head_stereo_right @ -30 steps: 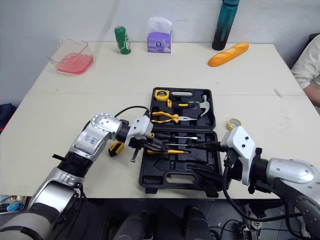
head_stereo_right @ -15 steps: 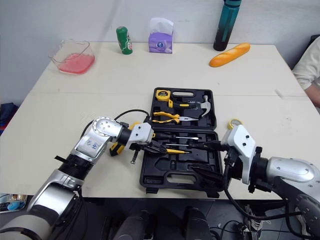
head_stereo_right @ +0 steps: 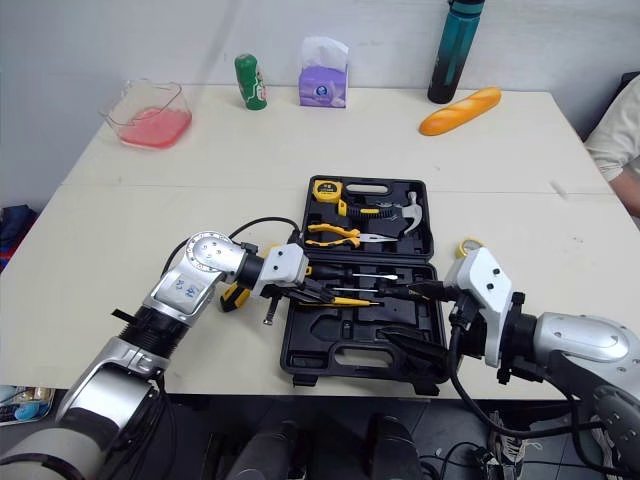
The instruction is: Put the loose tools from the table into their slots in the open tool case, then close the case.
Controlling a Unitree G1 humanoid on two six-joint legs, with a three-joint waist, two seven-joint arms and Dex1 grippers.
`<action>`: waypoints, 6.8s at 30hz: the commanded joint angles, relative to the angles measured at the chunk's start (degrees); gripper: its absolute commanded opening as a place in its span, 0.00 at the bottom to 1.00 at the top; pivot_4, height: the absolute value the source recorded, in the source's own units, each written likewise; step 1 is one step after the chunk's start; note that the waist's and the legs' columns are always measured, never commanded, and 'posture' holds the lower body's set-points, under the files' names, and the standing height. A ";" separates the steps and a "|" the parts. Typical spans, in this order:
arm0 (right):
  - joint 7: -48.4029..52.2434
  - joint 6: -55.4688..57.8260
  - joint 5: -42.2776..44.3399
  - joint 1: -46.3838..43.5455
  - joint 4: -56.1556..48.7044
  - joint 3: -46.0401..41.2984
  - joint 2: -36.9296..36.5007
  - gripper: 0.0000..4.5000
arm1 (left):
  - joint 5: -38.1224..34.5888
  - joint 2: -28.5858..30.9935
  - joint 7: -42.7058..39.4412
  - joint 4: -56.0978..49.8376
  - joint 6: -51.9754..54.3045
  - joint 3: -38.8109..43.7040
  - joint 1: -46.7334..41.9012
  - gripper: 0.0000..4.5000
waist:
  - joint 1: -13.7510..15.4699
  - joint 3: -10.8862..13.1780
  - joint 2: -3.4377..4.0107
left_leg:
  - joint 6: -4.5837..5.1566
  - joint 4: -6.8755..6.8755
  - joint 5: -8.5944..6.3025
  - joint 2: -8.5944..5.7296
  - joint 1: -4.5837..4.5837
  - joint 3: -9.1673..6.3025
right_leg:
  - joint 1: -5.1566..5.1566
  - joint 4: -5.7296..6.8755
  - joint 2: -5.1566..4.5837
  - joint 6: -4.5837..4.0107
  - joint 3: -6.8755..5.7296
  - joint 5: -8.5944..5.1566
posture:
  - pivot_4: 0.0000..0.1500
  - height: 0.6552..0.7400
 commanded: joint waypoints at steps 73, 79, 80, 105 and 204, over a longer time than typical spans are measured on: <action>19.55 -21.01 -21.69 13.25 47.09 -28.93 -5.51 1.00 | -23.80 24.20 22.97 -24.37 37.22 63.06 51.43 0.98 | -1.53 0.01 0.14 | -0.57 -0.44 -0.65 0.26 0.54 -0.08 | 0.34 -0.61 -0.47 -0.26 0.40 -0.13 | 1.00 0.90; 19.36 -13.21 -14.85 13.03 30.33 -26.33 -4.00 1.00 | -28.53 22.22 29.84 -39.59 46.50 53.89 47.04 0.98 | -1.54 -0.02 0.31 | -0.61 -0.46 -0.66 0.28 0.76 0.01 | 0.50 -0.58 -0.43 -0.24 0.51 -0.12 | 1.00 0.90; 19.04 -11.57 -13.01 12.79 26.78 -25.55 -3.80 1.00 | -29.16 21.54 31.86 -41.69 48.49 52.12 45.56 0.98 | -1.55 -0.02 0.31 | -0.62 -0.49 -0.66 0.29 0.78 0.01 | 0.52 -0.58 -0.42 -0.24 0.52 -0.12 | 1.00 0.90; 10.24 -5.59 -3.04 -17.71 5.65 12.86 -0.17 1.00 | -18.50 12.59 51.21 -40.78 59.06 21.50 29.37 0.50 | -1.32 -0.07 0.34 | -0.41 -0.32 -0.48 0.39 0.88 0.12 | 0.59 -0.55 -0.11 -0.25 0.64 -0.13 | 1.00 0.90; 9.34 -4.12 -7.06 21.09 3.25 -19.42 -0.71 1.00 | -22.99 3.01 7.26 -26.37 34.13 13.48 12.91 0.39 | -0.20 -0.61 0.01 | 0.17 -0.10 -0.56 0.25 0.83 -0.39 | 1.24 -1.01 -0.38 0.00 0.16 0.02 | 1.00 0.90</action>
